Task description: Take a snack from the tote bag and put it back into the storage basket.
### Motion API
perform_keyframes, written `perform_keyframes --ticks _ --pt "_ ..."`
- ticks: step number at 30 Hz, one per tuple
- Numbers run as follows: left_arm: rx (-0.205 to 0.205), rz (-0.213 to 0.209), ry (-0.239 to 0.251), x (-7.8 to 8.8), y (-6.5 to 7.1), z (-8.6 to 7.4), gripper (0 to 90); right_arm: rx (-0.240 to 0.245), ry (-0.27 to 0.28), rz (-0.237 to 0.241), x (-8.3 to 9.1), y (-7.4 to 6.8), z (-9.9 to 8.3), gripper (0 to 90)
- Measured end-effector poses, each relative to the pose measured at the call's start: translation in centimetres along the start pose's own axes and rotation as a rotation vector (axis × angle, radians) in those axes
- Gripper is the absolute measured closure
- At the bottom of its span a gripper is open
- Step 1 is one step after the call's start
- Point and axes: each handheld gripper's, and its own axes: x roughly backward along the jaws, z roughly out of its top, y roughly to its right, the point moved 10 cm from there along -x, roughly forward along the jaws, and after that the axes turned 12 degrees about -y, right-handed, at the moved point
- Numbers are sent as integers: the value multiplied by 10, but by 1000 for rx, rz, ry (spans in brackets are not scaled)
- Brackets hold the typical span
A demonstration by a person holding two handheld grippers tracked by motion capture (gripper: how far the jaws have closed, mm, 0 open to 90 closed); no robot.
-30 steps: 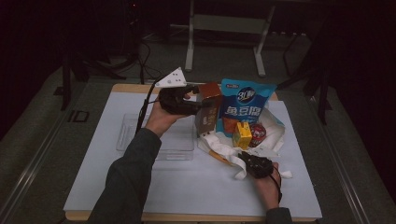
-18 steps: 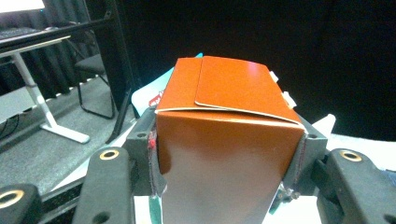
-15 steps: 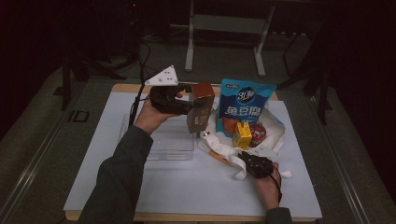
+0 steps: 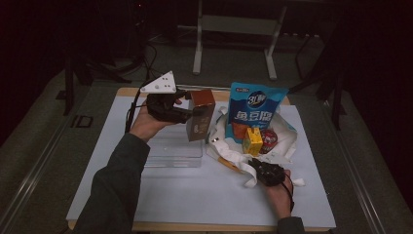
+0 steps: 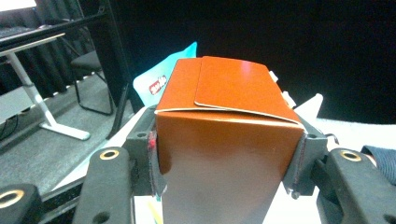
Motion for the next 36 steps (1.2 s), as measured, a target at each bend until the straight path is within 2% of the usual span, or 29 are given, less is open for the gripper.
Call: perform_keyframes --ticks 11,13,17,21,36 --pt "-8 -19 -20 12 2 -10 427 0 0 -1 0 0 0 769" --pt "-7 -8 -22 15 0 -12 427 0 0 -1 0 0 0 769" --pt "-2 -13 -24 18 -2 -17 427 0 0 1 0 0 0 769" --pt "-8 -5 -42 19 -3 -22 428 -1 1 2 0 0 0 768" --pt "-15 -38 -100 22 -3 -43 427 0 1 1 0 0 0 768"
